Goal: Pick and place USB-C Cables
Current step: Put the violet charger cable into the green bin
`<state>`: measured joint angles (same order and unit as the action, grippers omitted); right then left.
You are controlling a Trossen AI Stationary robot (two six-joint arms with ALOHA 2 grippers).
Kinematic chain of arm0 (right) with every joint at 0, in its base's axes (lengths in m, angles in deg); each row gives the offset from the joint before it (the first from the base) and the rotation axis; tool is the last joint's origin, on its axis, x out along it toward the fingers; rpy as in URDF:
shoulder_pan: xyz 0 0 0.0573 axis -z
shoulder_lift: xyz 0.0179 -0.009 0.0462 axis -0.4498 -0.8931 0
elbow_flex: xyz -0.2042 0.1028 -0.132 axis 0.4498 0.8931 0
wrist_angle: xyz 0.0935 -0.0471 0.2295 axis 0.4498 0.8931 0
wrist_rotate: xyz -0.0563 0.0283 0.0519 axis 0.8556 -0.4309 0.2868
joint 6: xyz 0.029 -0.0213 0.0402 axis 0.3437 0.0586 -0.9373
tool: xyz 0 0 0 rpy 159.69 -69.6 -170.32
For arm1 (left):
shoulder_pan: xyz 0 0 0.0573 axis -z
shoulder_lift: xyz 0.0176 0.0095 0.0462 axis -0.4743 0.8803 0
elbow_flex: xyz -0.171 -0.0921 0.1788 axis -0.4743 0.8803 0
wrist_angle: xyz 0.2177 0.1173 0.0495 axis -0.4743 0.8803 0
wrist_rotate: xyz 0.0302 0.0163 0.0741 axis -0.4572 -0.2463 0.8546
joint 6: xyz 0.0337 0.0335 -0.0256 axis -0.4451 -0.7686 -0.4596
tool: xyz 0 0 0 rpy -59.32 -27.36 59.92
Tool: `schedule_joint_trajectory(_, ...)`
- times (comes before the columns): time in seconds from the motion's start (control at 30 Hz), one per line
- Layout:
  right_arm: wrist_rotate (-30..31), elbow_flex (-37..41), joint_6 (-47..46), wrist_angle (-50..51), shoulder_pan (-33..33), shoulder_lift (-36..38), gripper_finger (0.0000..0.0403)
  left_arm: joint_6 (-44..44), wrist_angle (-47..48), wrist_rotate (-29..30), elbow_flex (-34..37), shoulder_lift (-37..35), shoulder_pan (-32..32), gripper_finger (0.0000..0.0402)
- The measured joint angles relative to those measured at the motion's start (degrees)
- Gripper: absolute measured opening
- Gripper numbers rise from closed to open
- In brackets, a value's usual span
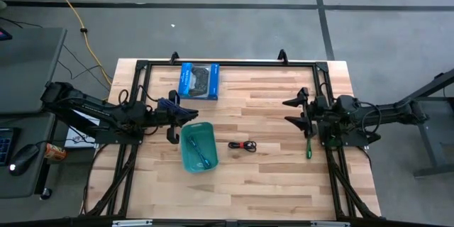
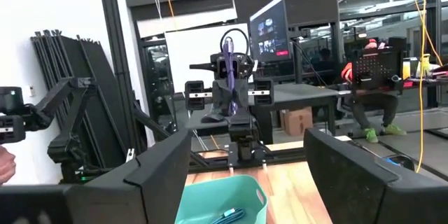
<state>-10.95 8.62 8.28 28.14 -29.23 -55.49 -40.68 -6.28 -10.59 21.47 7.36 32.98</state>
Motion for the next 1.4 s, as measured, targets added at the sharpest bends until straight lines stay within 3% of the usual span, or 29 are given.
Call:
schedule_joint_trajectory(0.3,0.0,0.0,0.1,0.0,0.0,0.0,0.0268,1.5,1.3,0.0,-0.4,0.0,0.0,0.0000)
schedule_joint_trajectory(0.6,0.0,0.0,0.5,0.2,0.0,0.0,0.0268,-0.8,36.6,6.9,-18.2,8.7,4.3,0.0000)
schedule_joint_trajectory(0.77,0.0,0.0,-0.4,1.9,0.0,0.0,0.0268,-5.1,40.7,6.9,-24.1,12.4,6.1,0.0000)
schedule_joint_trajectory(0.97,0.9,0.0,-1.1,2.4,0.0,0.0,0.0261,-8.4,47.0,6.0,-26.8,12.0,6.4,0.0000)
schedule_joint_trajectory(1.13,3.2,0.0,-1.1,3.8,0.0,0.0,0.0189,-7.6,51.2,6.0,-27.5,10.9,6.4,0.0000)
schedule_joint_trajectory(1.3,3.5,0.0,-0.3,4.7,0.0,0.0,0.0038,-7.6,51.4,6.0,-27.5,10.8,6.4,0.0000)
schedule_joint_trajectory(1.4,3.5,0.0,0.6,5.4,0.0,0.0,0.0017,-7.6,53.1,6.0,-27.5,10.8,6.4,0.0000)
